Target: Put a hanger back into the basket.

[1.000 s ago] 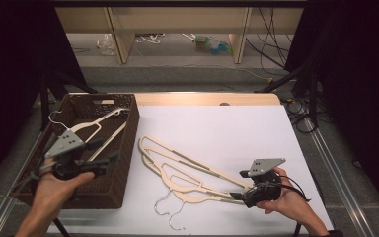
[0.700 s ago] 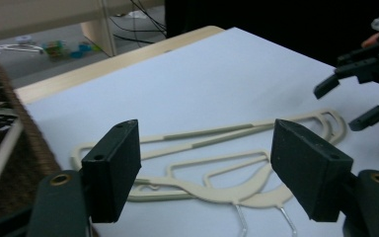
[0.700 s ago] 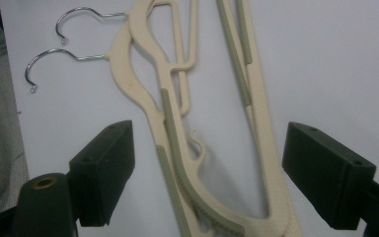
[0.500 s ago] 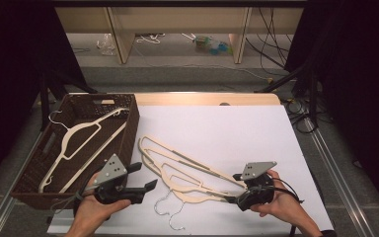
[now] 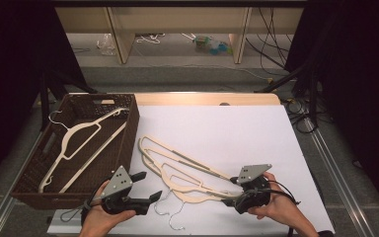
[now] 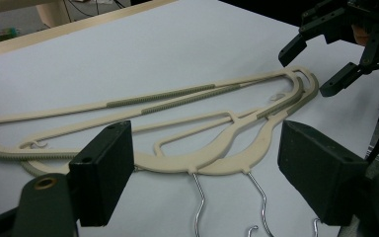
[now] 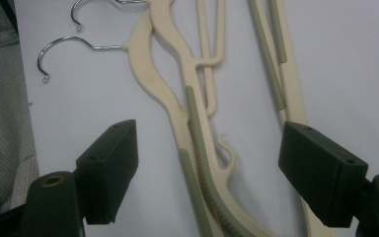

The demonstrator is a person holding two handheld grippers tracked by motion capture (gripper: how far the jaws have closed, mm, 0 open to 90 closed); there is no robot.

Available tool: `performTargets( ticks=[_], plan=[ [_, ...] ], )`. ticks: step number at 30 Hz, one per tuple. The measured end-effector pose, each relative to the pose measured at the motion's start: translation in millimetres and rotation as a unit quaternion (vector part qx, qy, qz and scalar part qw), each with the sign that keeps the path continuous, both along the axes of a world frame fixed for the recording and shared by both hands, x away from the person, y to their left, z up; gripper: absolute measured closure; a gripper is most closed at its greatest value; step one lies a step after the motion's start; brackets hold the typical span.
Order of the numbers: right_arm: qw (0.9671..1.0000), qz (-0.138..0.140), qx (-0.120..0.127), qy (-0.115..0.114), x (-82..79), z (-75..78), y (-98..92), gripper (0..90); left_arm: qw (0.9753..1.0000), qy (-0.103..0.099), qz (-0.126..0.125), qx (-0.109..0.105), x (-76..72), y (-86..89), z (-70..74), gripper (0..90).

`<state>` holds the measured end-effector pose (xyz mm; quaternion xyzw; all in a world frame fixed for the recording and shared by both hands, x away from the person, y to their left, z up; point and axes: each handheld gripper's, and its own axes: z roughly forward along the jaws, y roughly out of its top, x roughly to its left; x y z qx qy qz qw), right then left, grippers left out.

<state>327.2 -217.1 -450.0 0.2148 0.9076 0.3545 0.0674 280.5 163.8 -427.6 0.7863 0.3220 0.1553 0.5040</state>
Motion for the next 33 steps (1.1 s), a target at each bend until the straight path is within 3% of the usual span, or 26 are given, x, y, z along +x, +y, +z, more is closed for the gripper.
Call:
performTargets(
  ticks=[9,16,24,27,33],
  plan=[
    [1.0,-0.004,-0.001,-0.002,-0.5,-0.1,1.8,23.7,0.9999,-0.002,-0.014,-0.001,-4.9,-3.0,-3.4,17.2],
    [0.9999,-0.006,-0.003,-0.009,1.9,-0.1,7.0,24.3,0.9999,-0.005,-0.009,0.001,-5.9,-2.7,-4.6,17.1],
    [0.999,0.008,-0.042,-0.011,12.6,-1.3,22.0,30.7,0.9999,-0.004,-0.013,0.0,-5.7,-2.4,-7.5,17.3],
    [0.9977,0.019,-0.064,-0.007,18.1,-2.5,28.7,37.1,0.9999,-0.002,-0.01,-0.002,-4.2,-1.5,-7.3,17.3],
    [0.9961,0.031,-0.083,0.004,25.6,-6.3,36.6,46.4,0.9999,-0.004,-0.016,0.006,-4.0,-2.1,-7.7,17.2]
  ],
)
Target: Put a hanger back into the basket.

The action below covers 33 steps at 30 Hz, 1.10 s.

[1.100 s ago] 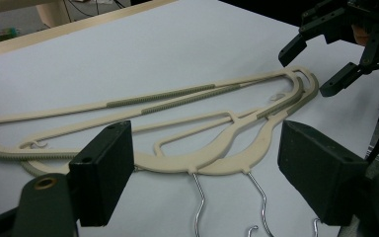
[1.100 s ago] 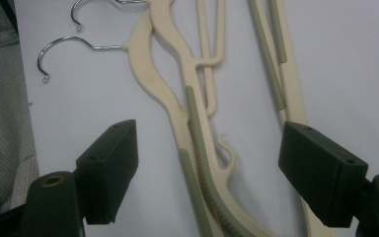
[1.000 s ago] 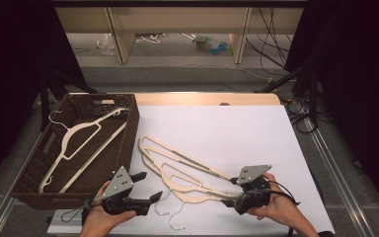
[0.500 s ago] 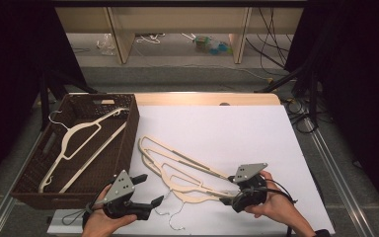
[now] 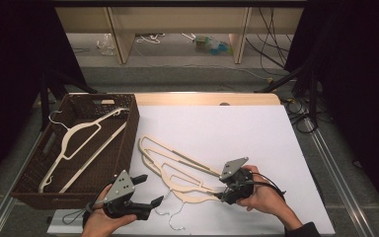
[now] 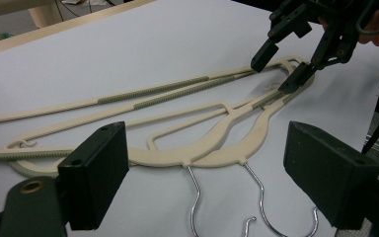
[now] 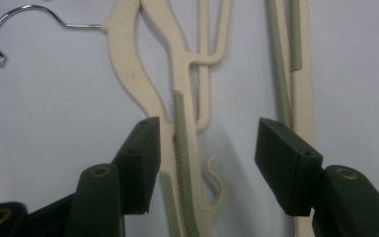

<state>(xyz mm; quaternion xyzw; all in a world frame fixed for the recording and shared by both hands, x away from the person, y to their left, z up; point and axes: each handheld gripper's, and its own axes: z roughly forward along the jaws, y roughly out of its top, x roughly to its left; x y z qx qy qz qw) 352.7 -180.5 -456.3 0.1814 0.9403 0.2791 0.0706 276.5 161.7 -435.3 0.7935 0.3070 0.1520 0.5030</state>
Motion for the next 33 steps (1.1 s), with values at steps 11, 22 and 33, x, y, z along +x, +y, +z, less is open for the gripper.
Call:
performTargets(
  ticks=[11,22,33],
  plan=[
    [0.9981,0.022,-0.053,0.021,5.4,-4.9,10.1,62.0,1.0,0.001,-0.007,0.007,0.8,-0.6,-1.4,17.7],
    [0.9956,0.033,-0.083,0.028,13.6,-7.1,12.3,66.2,0.9999,0.003,-0.008,0.013,2.0,-0.1,-2.3,18.4],
    [0.9873,0.084,-0.126,0.049,23.1,-3.7,23.2,71.9,0.9998,0.006,-0.01,0.016,2.1,-1.2,-3.7,18.7]
  ],
)
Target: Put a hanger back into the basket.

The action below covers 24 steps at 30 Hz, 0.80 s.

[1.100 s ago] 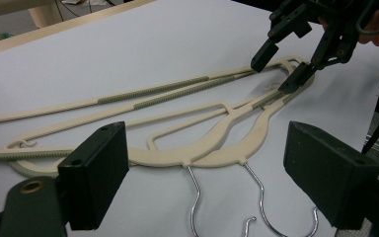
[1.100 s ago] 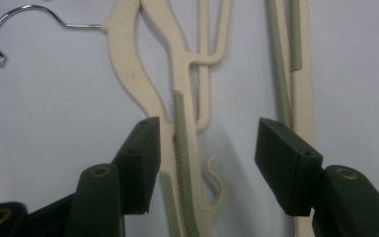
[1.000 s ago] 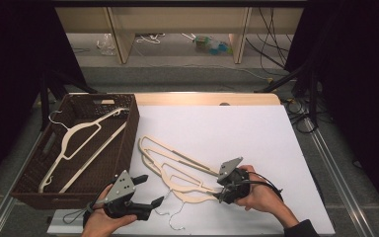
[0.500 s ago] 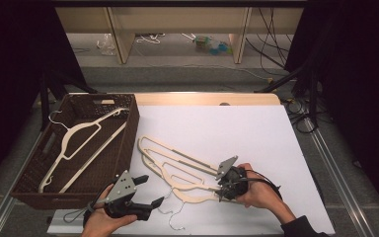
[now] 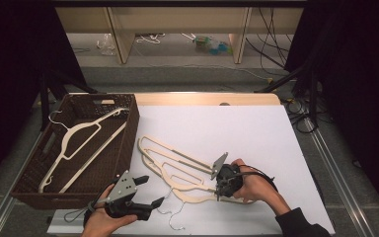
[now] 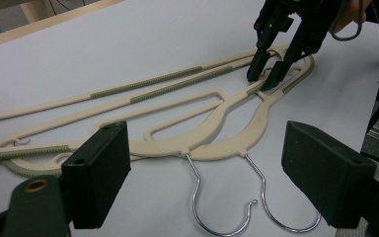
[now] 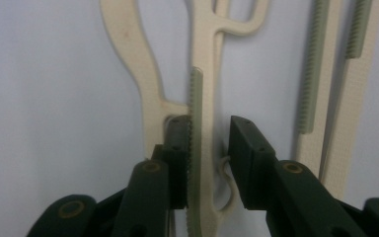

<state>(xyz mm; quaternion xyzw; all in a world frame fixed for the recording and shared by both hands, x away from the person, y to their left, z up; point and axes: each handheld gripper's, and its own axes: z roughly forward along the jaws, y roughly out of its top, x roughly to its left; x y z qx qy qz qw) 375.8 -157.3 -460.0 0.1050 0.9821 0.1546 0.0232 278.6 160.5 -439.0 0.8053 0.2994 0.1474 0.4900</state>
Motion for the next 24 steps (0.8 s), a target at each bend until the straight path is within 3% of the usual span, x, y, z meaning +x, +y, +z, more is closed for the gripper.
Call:
performTargets(
  ticks=[2,12,19,24],
  plan=[
    [0.9999,0.01,-0.004,-0.001,0.2,0.2,1.2,72.2,0.9999,-0.009,-0.006,0.007,1.1,0.8,0.6,18.8],
    [0.9981,0.049,-0.035,-0.015,-4.5,4.1,5.1,73.9,1.0,-0.003,-0.003,0.008,0.3,0.2,-0.3,19.2],
    [0.998,0.046,-0.041,-0.013,-5.5,7.5,1.5,74.1,0.9999,-0.005,-0.008,0.008,1.1,-0.6,-1.0,19.5],
    [0.9985,0.044,-0.033,-0.011,-6.8,18.4,-2.5,74.1,0.9991,-0.016,-0.017,0.036,4.5,-3.0,-4.0,20.2]
  ],
)
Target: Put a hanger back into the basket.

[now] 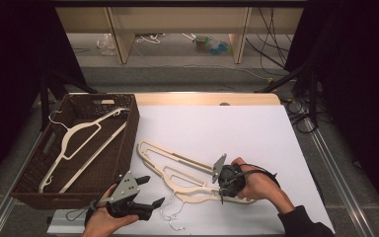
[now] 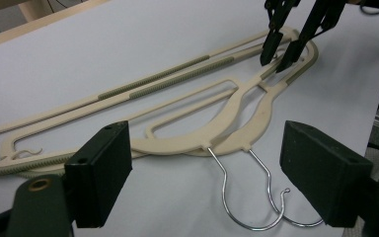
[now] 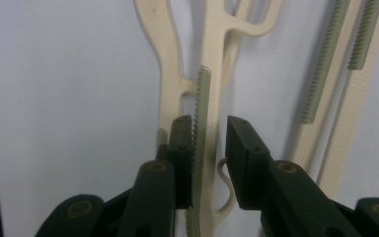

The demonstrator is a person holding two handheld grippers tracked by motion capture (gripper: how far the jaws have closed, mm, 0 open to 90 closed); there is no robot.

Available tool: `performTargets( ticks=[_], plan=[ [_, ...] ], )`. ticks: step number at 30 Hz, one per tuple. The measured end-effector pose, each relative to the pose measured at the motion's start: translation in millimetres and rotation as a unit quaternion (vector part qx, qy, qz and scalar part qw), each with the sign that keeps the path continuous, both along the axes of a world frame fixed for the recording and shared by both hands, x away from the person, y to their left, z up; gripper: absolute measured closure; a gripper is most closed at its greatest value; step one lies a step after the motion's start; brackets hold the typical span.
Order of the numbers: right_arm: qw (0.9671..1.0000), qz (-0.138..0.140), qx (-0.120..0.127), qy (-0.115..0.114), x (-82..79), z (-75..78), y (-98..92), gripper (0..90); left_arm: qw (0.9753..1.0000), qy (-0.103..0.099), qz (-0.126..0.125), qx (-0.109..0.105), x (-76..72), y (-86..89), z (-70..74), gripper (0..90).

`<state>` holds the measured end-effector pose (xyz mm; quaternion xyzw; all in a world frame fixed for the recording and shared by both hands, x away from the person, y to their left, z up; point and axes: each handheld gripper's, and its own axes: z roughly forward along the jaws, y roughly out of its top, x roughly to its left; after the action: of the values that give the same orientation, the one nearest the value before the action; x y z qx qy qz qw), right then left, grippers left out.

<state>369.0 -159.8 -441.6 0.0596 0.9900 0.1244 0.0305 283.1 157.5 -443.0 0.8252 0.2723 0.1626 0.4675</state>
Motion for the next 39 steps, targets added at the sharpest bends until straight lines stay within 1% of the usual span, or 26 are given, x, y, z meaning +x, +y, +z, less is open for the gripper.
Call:
performTargets(
  ticks=[1,3,4,5,6,10,11,12,13,14,15,16,18,20,21,22,23,24,25,27,28,31,32,35,36,39],
  plan=[
    [1.0,-0.003,0.004,0.002,-0.5,2.2,-1.3,74.2,1.0,0.002,0.005,0.004,0.3,-1.1,-1.1,20.5],
    [1.0,-0.003,0.002,-0.001,-1.3,6.3,-3.3,74.1,1.0,0.008,0.002,0.001,3.3,-2.7,-3.5,20.6],
    [1.0,-0.002,0.004,-0.003,-2.4,9.7,-4.6,74.2,0.9999,0.008,0.005,0.012,6.5,-4.5,-7.5,21.3],
    [1.0,-0.002,0.004,-0.003,-2.4,9.7,-4.6,74.2,0.9999,0.008,0.005,0.012,6.5,-4.5,-7.5,21.7],
    [1.0,-0.003,0.002,0.0,-4.6,14.1,-5.8,74.3,0.9997,0.007,0.002,0.024,8.6,-5.2,-9.7,22.2],
    [1.0,-0.004,0.001,0.001,-7.2,18.7,-7.9,74.3,0.998,-0.004,0.002,0.062,14.9,-10.3,-16.2,23.7],
    [1.0,-0.004,0.001,0.001,-7.2,18.7,-7.9,74.3,0.998,-0.004,0.002,0.062,14.9,-10.3,-16.2,24.0],
    [1.0,-0.003,0.001,0.0,-7.4,20.2,-8.0,74.3,0.9972,-0.007,-0.004,0.074,17.3,-12.8,-18.9,24.8],
    [1.0,-0.003,0.001,0.0,-7.4,20.2,-8.0,74.3,0.9972,-0.007,-0.004,0.074,17.3,-12.8,-18.9,25.6],
    [1.0,-0.005,0.002,0.0,-8.1,21.8,-8.2,74.3,0.9961,-0.019,-0.009,0.086,19.3,-16.2,-21.7,25.8],
    [1.0,-0.005,0.002,0.0,-8.1,21.8,-8.2,74.3,0.9961,-0.019,-0.009,0.086,19.3,-16.2,-21.7,25.8],
    [1.0,0.0,0.001,0.002,-8.0,22.4,-8.8,74.3,0.9949,-0.019,-0.015,0.098,20.9,-17.1,-22.6,25.8],
    [1.0,-0.002,0.0,0.003,-9.2,24.5,-9.5,74.2,0.994,-0.016,-0.014,0.107,24.7,-21.5,-27.0,25.8],
    [1.0,0.001,0.001,0.003,-9.2,25.5,-9.7,74.2,0.994,-0.02,-0.015,0.107,26.3,-23.1,-28.9,25.7],
    [1.0,0.001,0.001,0.003,-9.2,25.5,-9.7,74.2,0.9933,-0.021,-0.014,0.113,27.9,-24.6,-29.8,25.7],
    [1.0,0.002,0.001,0.005,-10.2,26.4,-10.3,74.2,0.9918,-0.017,-0.016,0.126,29.2,-25.3,-29.4,24.6],
    [1.0,0.002,0.001,0.005,-10.2,26.4,-10.3,74.2,0.9916,-0.017,-0.014,0.127,30.0,-27.2,-31.1,24.6],
    [1.0,0.001,-0.001,0.003,-9.9,27.2,-11.3,74.2,0.9885,-0.024,-0.02,0.148,32.3,-28.9,-33.3,25.5],
    [1.0,-0.005,-0.001,0.005,-10.5,27.2,-11.7,74.2,0.9885,-0.028,-0.019,0.147,33.4,-30.2,-35.2,25.8],
    [1.0,0.0,-0.001,0.003,-9.8,27.3,-11.7,74.2,0.9883,-0.028,-0.017,0.149,34.4,-31.5,-35.9,25.8],
    [1.0,-0.003,-0.001,0.004,-10.4,27.2,-11.5,74.2,0.9871,-0.027,-0.02,0.157,35.1,-32.2,-35.4,26.2],
    [1.0,0.001,0.0,0.003,-10.3,27.9,-11.4,74.2,0.983,-0.043,-0.023,0.177,38.0,-36.3,-37.5,27.7],
    [1.0,0.0,0.002,0.002,-10.9,28.7,-12.3,74.2,0.9808,-0.044,-0.023,0.189,39.9,-38.3,-38.1,27.8],
    [1.0,0.001,0.002,0.003,-11.1,29.4,-12.9,74.1,0.9805,-0.046,-0.027,0.189,40.5,-40.7,-39.5,28.4],
    [1.0,0.0,0.003,0.003,-11.5,29.6,-13.1,74.1,0.9798,-0.052,-0.028,0.191,41.7,-43.4,-41.2,28.7],
    [1.0,0.003,0.003,0.005,-11.7,29.5,-12.7,74.1,0.9793,-0.051,-0.025,0.194,43.6,-45.6,-41.8,28.6]
  ],
)
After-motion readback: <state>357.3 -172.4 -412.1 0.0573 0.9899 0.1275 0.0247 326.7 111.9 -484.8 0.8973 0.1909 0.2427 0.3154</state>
